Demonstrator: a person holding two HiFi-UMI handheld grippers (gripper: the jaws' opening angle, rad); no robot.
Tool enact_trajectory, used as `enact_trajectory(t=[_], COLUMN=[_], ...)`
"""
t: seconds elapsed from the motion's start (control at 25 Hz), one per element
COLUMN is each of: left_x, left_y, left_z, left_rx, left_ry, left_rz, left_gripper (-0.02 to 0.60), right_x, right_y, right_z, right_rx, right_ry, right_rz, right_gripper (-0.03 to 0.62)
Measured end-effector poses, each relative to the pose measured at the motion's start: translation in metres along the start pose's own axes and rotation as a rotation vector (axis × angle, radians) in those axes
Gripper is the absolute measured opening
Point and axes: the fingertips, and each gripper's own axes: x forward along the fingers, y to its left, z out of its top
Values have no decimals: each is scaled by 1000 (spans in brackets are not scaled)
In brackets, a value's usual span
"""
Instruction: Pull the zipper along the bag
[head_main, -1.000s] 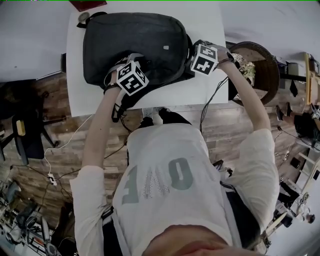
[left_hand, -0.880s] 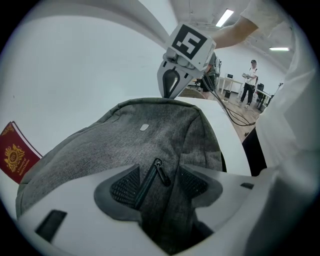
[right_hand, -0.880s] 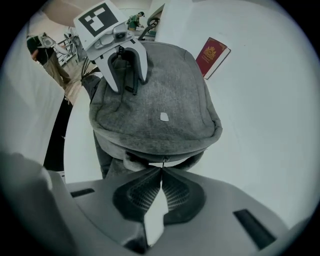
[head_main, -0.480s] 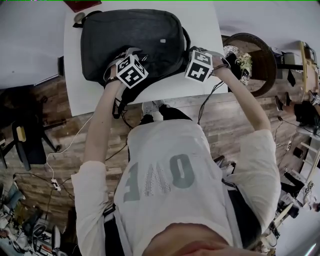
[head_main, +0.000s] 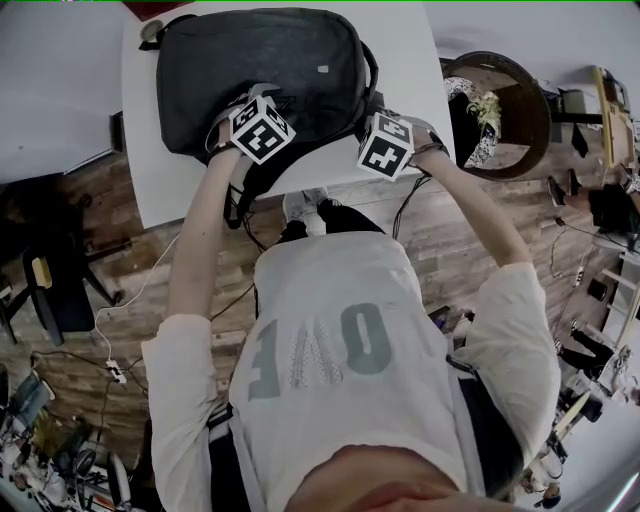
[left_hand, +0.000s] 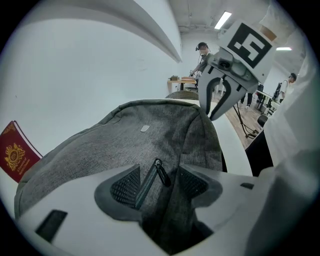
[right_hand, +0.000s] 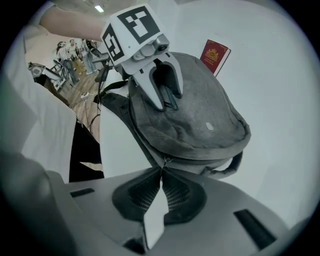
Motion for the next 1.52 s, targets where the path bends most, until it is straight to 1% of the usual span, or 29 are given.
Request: enact_trajectory(t=[0.12,0.2,0.4,0.56,0.64,0.8,0.88,0.96,1.0,1.08,1.12,1.24,1.32,1.44,1.52], left_x=[0,1,2,0,-1,0,1,2,1,-6,-15,-56,-84,-103,-100], left_y=[1,1,1,2,2,2,2,1,0,-3,-4,-10,-15,-18,-16], left_z=[0,1,1,2,1,1,5,8,9,7,5,-7,-26,-68,-87], left_rx=[-1,-1,-2,-19,-27,-27,-25,-24,-21,0,23,126,174,223,219], left_ry=[0,-2,-2,-5,-11,-11,-13,-21,-23,-9,5,33,78,187,220], left_rz=[0,-1,-1,-4,-4,8,17,18,17,19,25,40,27,7,2], left_gripper=[245,245,245,245,245,245,245,245,245,237,207,195,195,196,195], right_x=[4,8,12,16,21,26,26,28,30,31,31,32,32,32,32], right_y=[28,36,39,49,59,67,63,60,61,63,63,60,58,54,53], right_z=[12,16,21,36,44,55,54,50,47,43,43,42,39,34,34], right_rx=[34,74,200,311,342,345,409,464,464,426,406,354,340,323,313], right_ry=[-34,-51,-92,-125,-135,-144,-161,-163,-154,-139,-138,-143,-143,-141,-138], right_rz=[57,60,70,79,95,96,87,61,47,37,37,30,36,48,56], right_gripper=[34,34,34,34,34,35,35,34,33,32,32,32,31,32,32])
